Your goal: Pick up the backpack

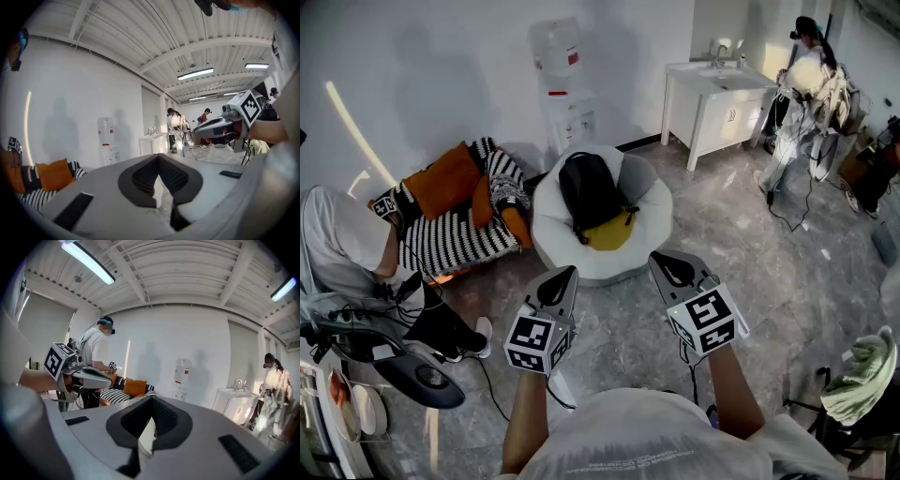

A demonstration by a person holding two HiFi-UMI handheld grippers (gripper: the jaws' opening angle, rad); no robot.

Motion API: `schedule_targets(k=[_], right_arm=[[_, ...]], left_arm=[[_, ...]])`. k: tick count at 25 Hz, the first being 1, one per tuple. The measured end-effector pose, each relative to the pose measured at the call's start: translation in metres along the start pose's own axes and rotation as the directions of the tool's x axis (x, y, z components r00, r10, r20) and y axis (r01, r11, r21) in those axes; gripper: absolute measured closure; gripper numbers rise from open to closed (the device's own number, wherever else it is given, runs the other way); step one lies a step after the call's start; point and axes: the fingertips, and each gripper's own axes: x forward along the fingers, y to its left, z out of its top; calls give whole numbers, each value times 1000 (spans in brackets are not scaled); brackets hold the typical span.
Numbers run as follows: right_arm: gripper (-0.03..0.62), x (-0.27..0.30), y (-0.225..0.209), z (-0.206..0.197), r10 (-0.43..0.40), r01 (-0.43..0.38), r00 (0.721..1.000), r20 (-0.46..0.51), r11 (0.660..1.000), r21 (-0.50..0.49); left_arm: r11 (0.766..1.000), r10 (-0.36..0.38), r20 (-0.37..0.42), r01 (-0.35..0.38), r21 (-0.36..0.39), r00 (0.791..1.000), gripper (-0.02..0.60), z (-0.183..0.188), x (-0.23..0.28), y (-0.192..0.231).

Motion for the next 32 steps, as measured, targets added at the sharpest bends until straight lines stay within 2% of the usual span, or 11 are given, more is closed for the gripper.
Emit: schedule_targets(k=[8,17,25,29,32], right_arm=[[594,9,-11,5,12,-13,1000,28,1000,24],[594,-7,-27,-6,45,-51,997,59,993,104],[594,-17,-32,-24,84,-85,996,15,992,90],[594,-20,-32,-30,115,-115,993,13,985,130],[594,-22,-36,-37,97,-98,995,14,986,135]], left_arm=[[1000,27,-2,-27,6,1000,568,2,15,8],[999,45,-20,-44,21,999,568,0,22,-16],[995,95,-49,-95,13,994,568,-8,18,-32],[995,93,-59,-92,23,994,568,-8,17,-39],[996,87,-70,-85,32,994,568,-13,20,-42]])
